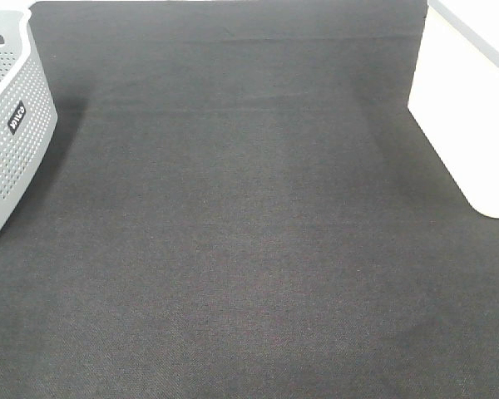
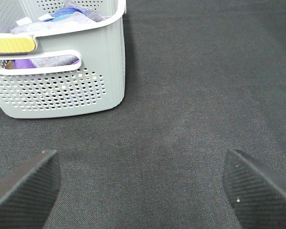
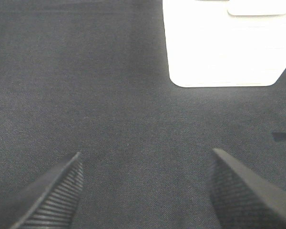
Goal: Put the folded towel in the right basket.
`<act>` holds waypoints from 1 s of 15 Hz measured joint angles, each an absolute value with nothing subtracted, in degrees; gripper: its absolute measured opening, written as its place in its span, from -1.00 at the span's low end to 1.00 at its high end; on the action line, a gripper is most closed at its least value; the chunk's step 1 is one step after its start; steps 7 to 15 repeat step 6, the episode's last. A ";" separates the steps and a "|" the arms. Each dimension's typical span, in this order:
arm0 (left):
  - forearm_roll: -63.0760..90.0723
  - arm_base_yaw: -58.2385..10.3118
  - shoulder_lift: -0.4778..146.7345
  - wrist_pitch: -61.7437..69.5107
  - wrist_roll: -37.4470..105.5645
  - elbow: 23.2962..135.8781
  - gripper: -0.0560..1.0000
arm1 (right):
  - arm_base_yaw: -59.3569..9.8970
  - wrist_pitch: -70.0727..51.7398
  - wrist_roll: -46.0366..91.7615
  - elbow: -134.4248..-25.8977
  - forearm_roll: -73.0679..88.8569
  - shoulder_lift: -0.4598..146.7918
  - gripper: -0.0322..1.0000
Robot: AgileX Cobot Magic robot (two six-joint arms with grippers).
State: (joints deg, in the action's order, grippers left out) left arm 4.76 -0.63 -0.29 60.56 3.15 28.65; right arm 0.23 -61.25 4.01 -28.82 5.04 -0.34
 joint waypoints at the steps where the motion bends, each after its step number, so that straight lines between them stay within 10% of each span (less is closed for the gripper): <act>1: 4.76 -0.63 -0.29 60.56 3.15 28.65 0.76 | 0.23 -61.25 4.01 -28.82 5.04 -0.34 0.40; 15: 4.76 -0.63 -0.29 60.56 3.15 28.65 0.76 | 0.23 -61.25 4.01 -28.82 5.04 -0.34 0.40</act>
